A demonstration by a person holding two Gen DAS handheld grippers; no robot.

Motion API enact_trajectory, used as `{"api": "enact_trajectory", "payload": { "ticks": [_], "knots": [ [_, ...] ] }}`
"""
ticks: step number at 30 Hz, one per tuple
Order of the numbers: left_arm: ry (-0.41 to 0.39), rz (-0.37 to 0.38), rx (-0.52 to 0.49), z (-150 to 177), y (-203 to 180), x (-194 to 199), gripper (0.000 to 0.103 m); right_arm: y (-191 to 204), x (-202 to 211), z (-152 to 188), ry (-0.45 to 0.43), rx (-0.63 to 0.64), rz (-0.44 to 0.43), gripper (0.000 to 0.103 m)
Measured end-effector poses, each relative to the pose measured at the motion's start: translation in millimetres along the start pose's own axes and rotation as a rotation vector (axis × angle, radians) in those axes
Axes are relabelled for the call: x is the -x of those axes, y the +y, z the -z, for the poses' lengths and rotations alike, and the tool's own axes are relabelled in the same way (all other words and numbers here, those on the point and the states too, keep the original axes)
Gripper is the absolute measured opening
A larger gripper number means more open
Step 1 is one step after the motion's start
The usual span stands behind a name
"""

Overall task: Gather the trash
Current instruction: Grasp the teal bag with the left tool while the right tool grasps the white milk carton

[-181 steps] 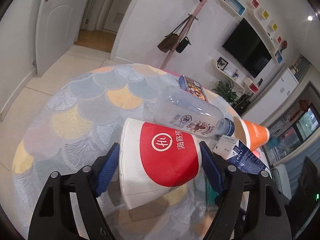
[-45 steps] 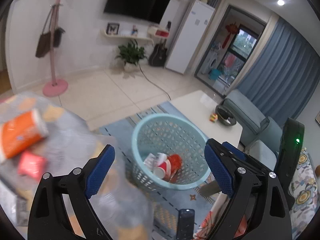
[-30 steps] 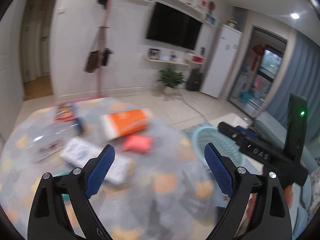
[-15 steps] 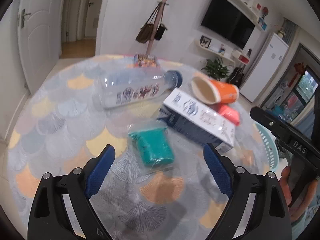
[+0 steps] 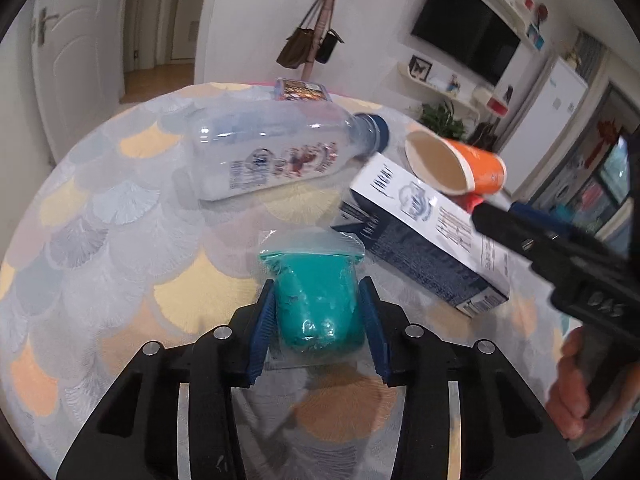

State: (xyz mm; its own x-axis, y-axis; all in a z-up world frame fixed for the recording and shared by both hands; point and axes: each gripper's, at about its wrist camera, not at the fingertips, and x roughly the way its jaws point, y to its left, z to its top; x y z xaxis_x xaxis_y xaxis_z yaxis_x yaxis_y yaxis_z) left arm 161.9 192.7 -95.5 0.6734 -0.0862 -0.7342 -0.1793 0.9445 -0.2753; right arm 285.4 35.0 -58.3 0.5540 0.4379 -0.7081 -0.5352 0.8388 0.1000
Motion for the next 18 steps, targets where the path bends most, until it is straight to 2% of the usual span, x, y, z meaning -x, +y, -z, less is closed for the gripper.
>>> {"api": "enact_trajectory", "payload": {
  "ticks": [3, 5, 7, 11, 16, 18],
  "knots": [
    [-0.024, -0.036, 0.014, 2, 11, 6, 0.04, 4, -14, 0, 0.036, 0.02, -0.01, 0.08],
    [-0.027, -0.036, 0.032, 2, 20, 10, 0.04, 8, -21, 2, 0.06, 0.029, -0.023, 0.08],
    [-0.031, -0.033, 0.043, 2, 26, 11, 0.04, 10, -22, 4, 0.075, 0.024, -0.076, 0.08],
    [-0.039, -0.032, 0.057, 2, 31, 13, 0.04, 23, -22, 8, 0.102, 0.067, -0.103, 0.08],
    [-0.051, -0.029, 0.077, 2, 34, 14, 0.04, 43, -27, 9, 0.12, 0.114, -0.073, 0.08],
    [-0.052, -0.025, 0.083, 3, 36, 15, 0.04, 47, -31, 7, 0.121, 0.115, -0.046, 0.074]
  ]
}}
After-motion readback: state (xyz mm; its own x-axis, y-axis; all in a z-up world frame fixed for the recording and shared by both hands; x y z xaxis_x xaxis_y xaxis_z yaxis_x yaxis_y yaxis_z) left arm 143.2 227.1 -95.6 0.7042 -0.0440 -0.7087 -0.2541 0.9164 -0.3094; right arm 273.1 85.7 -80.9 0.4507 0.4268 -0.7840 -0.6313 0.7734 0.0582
